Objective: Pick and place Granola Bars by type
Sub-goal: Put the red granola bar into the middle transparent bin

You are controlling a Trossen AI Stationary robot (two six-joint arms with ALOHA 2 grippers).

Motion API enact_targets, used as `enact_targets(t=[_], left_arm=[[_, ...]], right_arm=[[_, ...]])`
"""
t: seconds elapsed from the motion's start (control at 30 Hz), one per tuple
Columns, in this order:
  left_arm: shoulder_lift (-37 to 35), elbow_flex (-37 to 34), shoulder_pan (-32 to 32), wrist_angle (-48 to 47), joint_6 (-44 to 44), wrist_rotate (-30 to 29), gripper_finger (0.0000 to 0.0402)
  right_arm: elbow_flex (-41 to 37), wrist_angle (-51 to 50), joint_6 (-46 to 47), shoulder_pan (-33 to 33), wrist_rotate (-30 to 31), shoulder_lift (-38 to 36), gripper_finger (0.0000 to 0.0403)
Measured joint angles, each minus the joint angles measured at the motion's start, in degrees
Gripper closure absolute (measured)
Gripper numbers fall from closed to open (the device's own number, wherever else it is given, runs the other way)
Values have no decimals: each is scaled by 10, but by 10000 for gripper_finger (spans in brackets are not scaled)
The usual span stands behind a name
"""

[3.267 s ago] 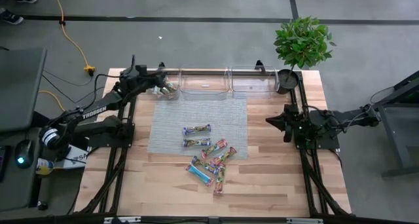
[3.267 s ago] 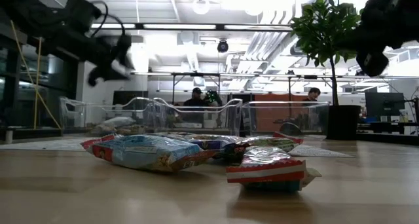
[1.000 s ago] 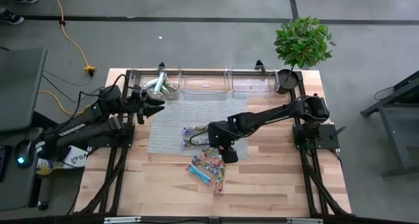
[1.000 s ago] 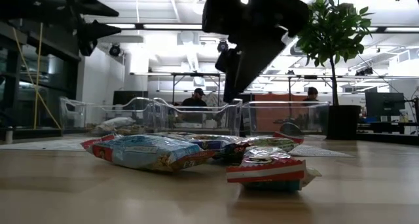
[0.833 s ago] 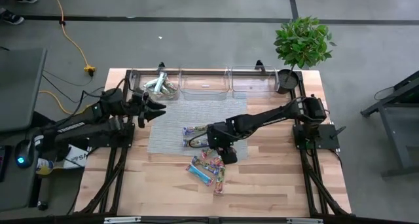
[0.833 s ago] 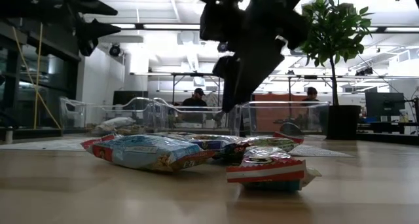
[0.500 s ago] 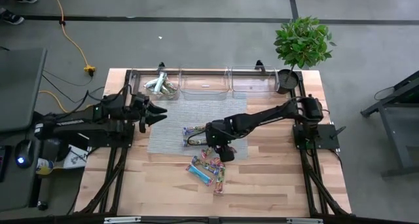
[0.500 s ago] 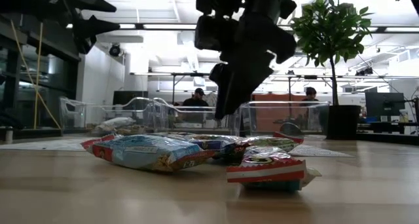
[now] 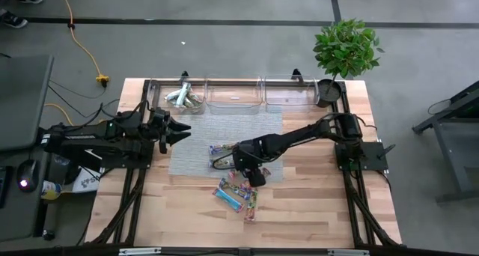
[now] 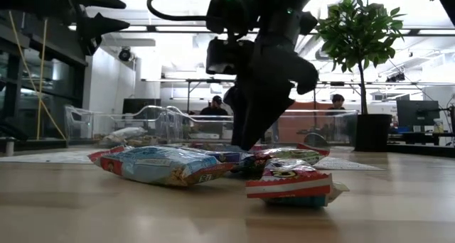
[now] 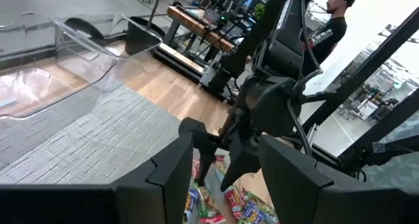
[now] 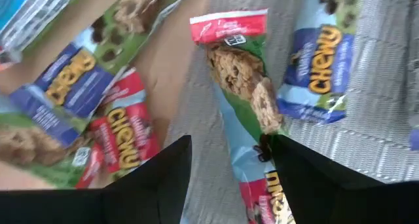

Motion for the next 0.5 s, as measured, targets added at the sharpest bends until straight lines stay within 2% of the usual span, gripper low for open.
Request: enact_targets(t=[0.27, 0.5], left_arm=[[0, 0, 1, 0, 0, -3, 229], [0, 0, 1, -17, -1, -3, 229]], right_arm=[[0, 0, 3, -8, 22, 7, 205], [0, -1, 3, -8, 52, 7, 237]])
